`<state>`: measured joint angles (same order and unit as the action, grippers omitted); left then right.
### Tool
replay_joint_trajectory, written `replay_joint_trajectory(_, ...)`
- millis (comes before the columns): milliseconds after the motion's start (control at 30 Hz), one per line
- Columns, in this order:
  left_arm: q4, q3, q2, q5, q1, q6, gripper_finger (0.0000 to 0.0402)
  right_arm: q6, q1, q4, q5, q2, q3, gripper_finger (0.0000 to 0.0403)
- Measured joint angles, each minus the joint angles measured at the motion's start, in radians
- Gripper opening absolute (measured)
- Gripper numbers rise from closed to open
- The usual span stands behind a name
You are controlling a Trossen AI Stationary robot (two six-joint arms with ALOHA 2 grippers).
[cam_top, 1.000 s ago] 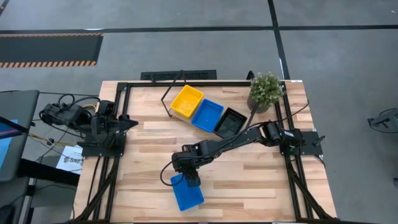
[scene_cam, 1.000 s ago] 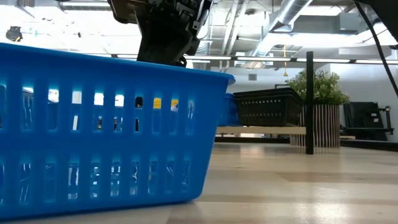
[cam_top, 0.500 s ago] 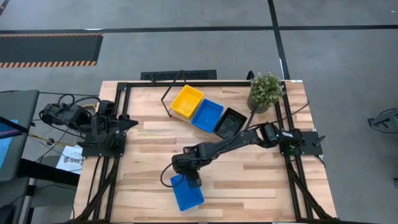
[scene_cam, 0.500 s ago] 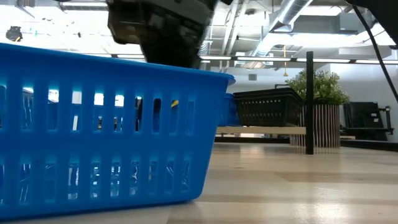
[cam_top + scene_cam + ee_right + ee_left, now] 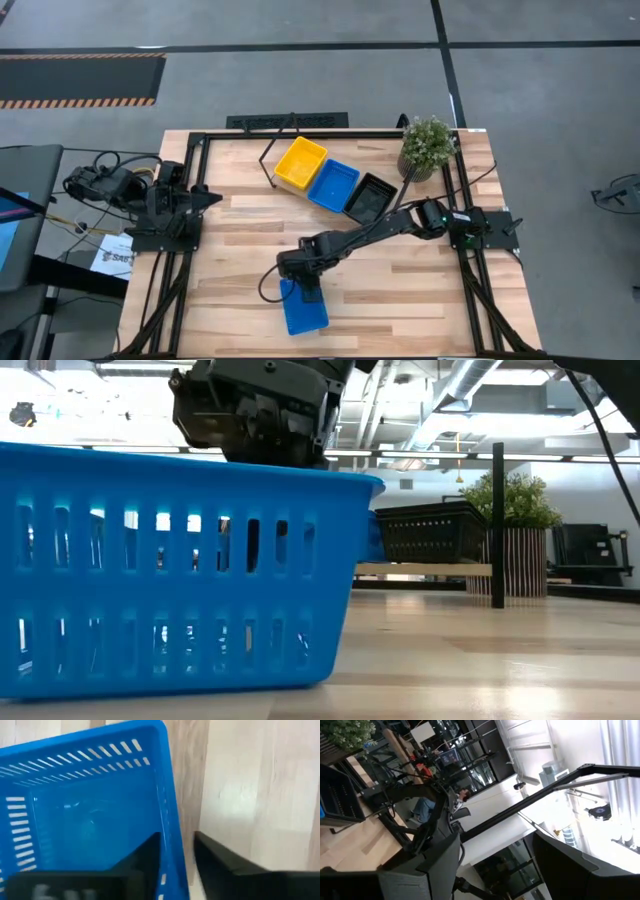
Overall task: Stack baskets on shelf by color
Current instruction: Stack the blue bin on the top of the blue shelf on the bin
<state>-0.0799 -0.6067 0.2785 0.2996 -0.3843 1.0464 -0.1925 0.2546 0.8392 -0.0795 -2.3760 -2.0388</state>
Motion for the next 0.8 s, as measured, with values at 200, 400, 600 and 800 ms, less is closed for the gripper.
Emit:
replay_joint_trajectory(200, 0.000, 0.000, 0.000, 0.030, 0.000, 0.052, 0.0238, -0.102, -0.002, 0.023, -0.002, 0.006, 0.000, 0.0017)
replay_joint_trajectory(400, 0.018, 0.000, 0.000, 0.057, 0.000, 0.061, 0.0238, -0.162, -0.025, 0.019, -0.001, 0.072, 0.000, 0.0009)
replay_joint_trajectory(600, 0.074, 0.000, 0.000, 0.064, 0.000, 0.060, 0.0238, -0.206, -0.082, 0.025, 0.039, 0.200, 0.000, 0.0006)
replay_joint_trajectory(800, 0.120, 0.000, 0.000, 0.084, 0.000, 0.022, 0.0238, -0.302, -0.196, 0.032, 0.136, 0.354, 0.000, 0.0005)
